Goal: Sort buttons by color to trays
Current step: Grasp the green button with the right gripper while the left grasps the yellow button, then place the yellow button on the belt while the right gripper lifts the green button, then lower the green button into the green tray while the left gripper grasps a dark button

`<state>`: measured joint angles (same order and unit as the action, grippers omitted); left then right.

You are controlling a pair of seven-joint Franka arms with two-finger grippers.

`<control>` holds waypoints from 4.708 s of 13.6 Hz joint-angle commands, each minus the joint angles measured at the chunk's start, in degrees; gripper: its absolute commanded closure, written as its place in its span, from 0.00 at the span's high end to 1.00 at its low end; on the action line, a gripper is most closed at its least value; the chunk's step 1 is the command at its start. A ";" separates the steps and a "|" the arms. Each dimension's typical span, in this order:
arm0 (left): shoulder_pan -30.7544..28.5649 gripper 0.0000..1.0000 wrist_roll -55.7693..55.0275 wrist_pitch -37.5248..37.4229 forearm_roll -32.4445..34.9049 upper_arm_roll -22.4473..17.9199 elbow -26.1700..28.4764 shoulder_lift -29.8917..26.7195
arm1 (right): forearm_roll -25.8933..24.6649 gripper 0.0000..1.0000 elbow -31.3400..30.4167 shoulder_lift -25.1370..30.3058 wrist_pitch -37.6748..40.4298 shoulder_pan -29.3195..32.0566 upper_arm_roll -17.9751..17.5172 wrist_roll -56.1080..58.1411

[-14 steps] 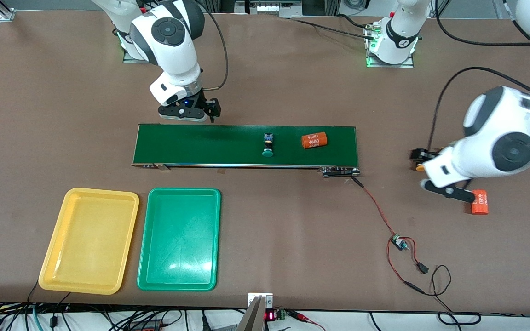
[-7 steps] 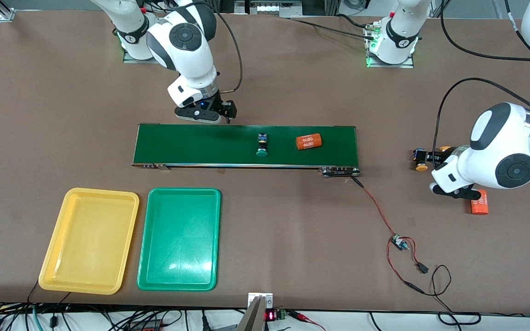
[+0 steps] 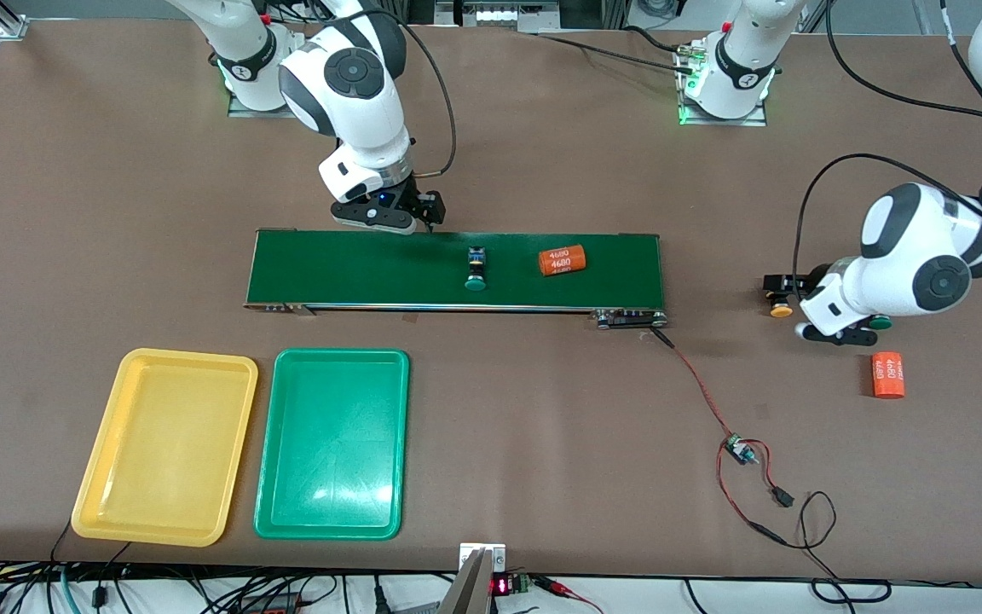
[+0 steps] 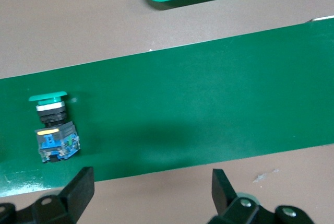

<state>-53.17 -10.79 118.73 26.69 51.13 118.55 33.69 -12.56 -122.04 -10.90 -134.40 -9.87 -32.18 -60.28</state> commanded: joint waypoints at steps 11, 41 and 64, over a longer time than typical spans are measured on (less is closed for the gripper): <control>-0.18 0.57 -1.34 6.68 12.86 -3.84 3.61 1.89 | -6.07 1.00 9.27 -11.32 -0.16 -2.52 0.01 -1.77; 37.70 1.00 -39.40 -15.09 -3.13 2.31 -17.81 4.01 | -5.82 0.00 24.44 -16.34 12.29 0.03 4.14 16.75; 21.88 1.00 7.95 -14.88 0.30 -22.72 -15.76 -2.39 | -4.84 0.02 41.53 -37.17 -2.35 6.45 15.48 48.77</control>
<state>-31.38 -7.63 98.15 27.17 32.09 93.44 37.00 -17.79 -82.41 -46.47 -136.07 -3.70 -16.80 -13.82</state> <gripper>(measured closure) 0.000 0.670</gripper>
